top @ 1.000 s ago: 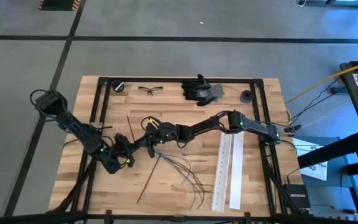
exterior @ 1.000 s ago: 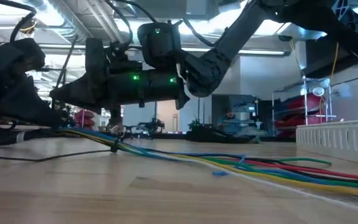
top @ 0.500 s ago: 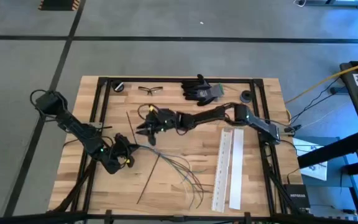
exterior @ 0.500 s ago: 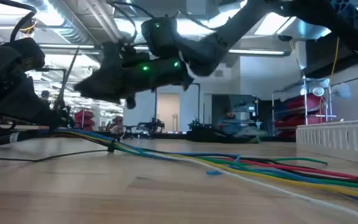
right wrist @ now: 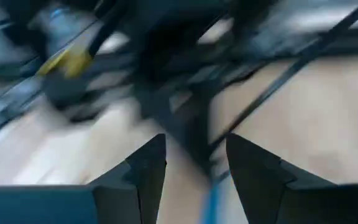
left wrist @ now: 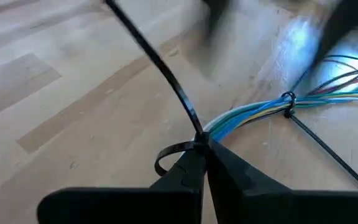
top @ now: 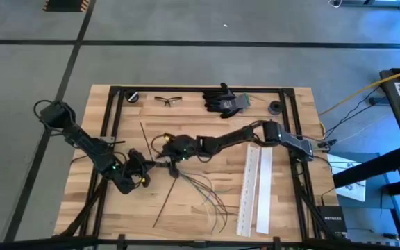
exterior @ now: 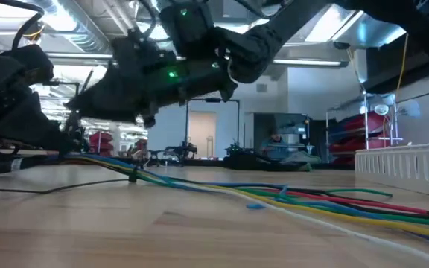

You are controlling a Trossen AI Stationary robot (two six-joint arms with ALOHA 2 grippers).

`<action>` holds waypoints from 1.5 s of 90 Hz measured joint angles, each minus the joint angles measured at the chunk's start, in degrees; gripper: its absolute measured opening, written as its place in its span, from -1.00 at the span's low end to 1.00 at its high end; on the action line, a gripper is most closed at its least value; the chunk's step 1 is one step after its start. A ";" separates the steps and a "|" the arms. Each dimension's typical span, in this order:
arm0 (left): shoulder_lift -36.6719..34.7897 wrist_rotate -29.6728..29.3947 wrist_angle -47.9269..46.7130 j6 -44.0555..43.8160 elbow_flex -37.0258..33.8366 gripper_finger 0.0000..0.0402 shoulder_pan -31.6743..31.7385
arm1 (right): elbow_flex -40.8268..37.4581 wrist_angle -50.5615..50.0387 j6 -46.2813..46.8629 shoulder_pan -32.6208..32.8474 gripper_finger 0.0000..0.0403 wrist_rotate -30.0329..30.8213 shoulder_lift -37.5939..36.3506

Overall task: Ziptie cables
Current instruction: Wrap the zip tie on the cables

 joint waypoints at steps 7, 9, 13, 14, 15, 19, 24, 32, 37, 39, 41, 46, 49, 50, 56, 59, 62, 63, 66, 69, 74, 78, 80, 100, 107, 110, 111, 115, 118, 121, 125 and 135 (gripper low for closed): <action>0.00 -0.01 0.46 0.30 0.00 -1.00 0.00 | -0.02 -1.14 0.18 0.00 -0.22 0.77 0.67; 0.00 0.00 0.69 0.32 0.00 -1.00 0.00 | -0.04 -1.18 0.39 0.06 -0.22 0.41 1.06; 0.00 0.00 0.81 0.21 0.02 -1.00 0.00 | -0.24 -1.74 1.85 0.08 -0.22 -0.85 1.51; 0.00 0.00 0.80 0.17 0.02 -1.00 0.00 | -0.29 -1.86 2.05 0.05 -0.22 -1.28 1.64; 0.00 0.00 0.79 0.14 0.02 -1.00 0.00 | -0.31 -1.76 2.44 0.03 -0.22 -1.72 1.84; 0.00 -0.02 0.98 0.12 0.02 -1.00 0.00 | -0.11 0.41 3.22 -0.06 -0.22 -3.65 2.68; 0.00 0.00 0.96 0.12 0.02 -1.00 0.00 | -0.09 2.18 4.56 -0.24 -0.22 -7.21 2.86; 0.00 0.00 1.35 0.14 0.02 -1.00 0.00 | 0.14 6.65 5.35 -0.77 -0.22 -9.34 3.84; 0.00 0.00 1.91 0.59 0.02 -1.00 0.00 | 0.00 7.94 6.45 -1.16 -0.22 -9.58 4.11; 0.00 0.00 2.31 0.87 0.02 -1.00 0.00 | 0.00 7.96 6.53 -1.34 -0.22 -9.60 4.13; 0.00 -0.02 2.51 1.21 0.02 -1.00 0.00 | 0.00 7.92 6.44 -1.45 -0.22 -9.56 4.13; 0.00 -0.02 2.59 1.39 0.02 -1.00 0.00 | 0.00 7.99 6.20 -1.78 -0.22 -9.03 4.10; 0.00 0.00 2.57 1.47 0.02 -1.00 0.00 | 0.00 8.04 6.18 -2.03 -0.22 -8.79 4.07; 0.00 -0.01 2.58 1.53 0.02 -1.00 0.00 | 0.00 8.04 6.18 -2.13 -0.22 -8.79 4.07; 0.00 -0.02 2.79 1.58 0.02 -1.00 0.00 | 0.00 7.71 6.16 -2.59 -0.22 -8.19 4.07; 0.00 0.00 2.75 1.59 0.02 -1.00 0.00 | 0.00 7.22 6.16 -2.69 -0.22 -6.93 4.07; 0.00 -0.02 2.87 1.59 0.02 -1.00 0.00 | 0.00 6.75 6.14 -2.94 -0.22 -5.33 4.07; 0.00 -0.02 2.96 1.59 0.02 -1.00 0.00 | 0.00 6.60 6.14 -2.97 -0.22 -4.82 4.07; 0.00 -0.02 3.02 1.59 0.02 -1.00 0.00 | 0.00 6.36 6.15 -2.96 -0.22 -3.99 4.07; 0.00 -0.02 2.94 1.59 0.02 -1.00 0.00 | 0.00 6.44 6.14 -3.06 -0.22 -3.97 4.07; 0.00 -0.01 3.00 1.59 0.02 -1.00 0.00 | 0.00 7.57 6.16 -3.08 -0.22 -5.06 4.07; 0.00 -0.02 3.00 1.59 0.02 -1.00 0.00 | 0.00 7.95 6.31 -3.06 -0.22 -6.54 4.05; 0.00 -0.02 2.99 1.59 0.02 -1.00 0.00 | 0.02 8.03 6.54 -2.99 -0.22 -7.33 4.03; 0.00 -0.02 3.27 2.07 0.02 -1.00 0.00 | 0.00 8.06 7.67 -2.44 -0.31 -11.45 4.02; 0.00 0.00 3.40 2.09 0.02 -1.00 0.00 | 0.00 8.09 7.65 -2.44 -0.42 -11.50 4.02; 0.00 0.00 3.40 2.09 0.02 -1.00 0.00 | 0.00 8.08 7.64 -2.44 -0.48 -11.48 4.02; 0.00 -0.02 3.40 2.07 0.02 -1.00 0.00 | 0.00 8.09 7.64 -2.44 -0.50 -11.47 4.02; 0.00 -0.01 3.40 2.07 0.02 -1.00 0.00 | 0.00 8.16 7.64 -2.39 -0.57 -11.47 4.02; 0.00 0.00 3.40 2.09 0.02 -1.00 0.00 | 0.00 8.32 7.63 -2.19 -0.63 -11.41 4.02; 0.00 0.00 3.40 2.11 0.02 -1.00 0.00 | 0.00 8.33 7.37 -2.14 -0.69 -11.18 4.02; 0.00 -0.02 3.40 2.10 0.02 -1.00 0.00 | 0.00 8.35 6.36 -2.07 -0.76 -10.66 4.02; 0.00 -0.02 3.40 2.07 0.02 -1.00 0.00 | 0.00 9.61 4.79 -1.76 -0.94 -10.29 4.02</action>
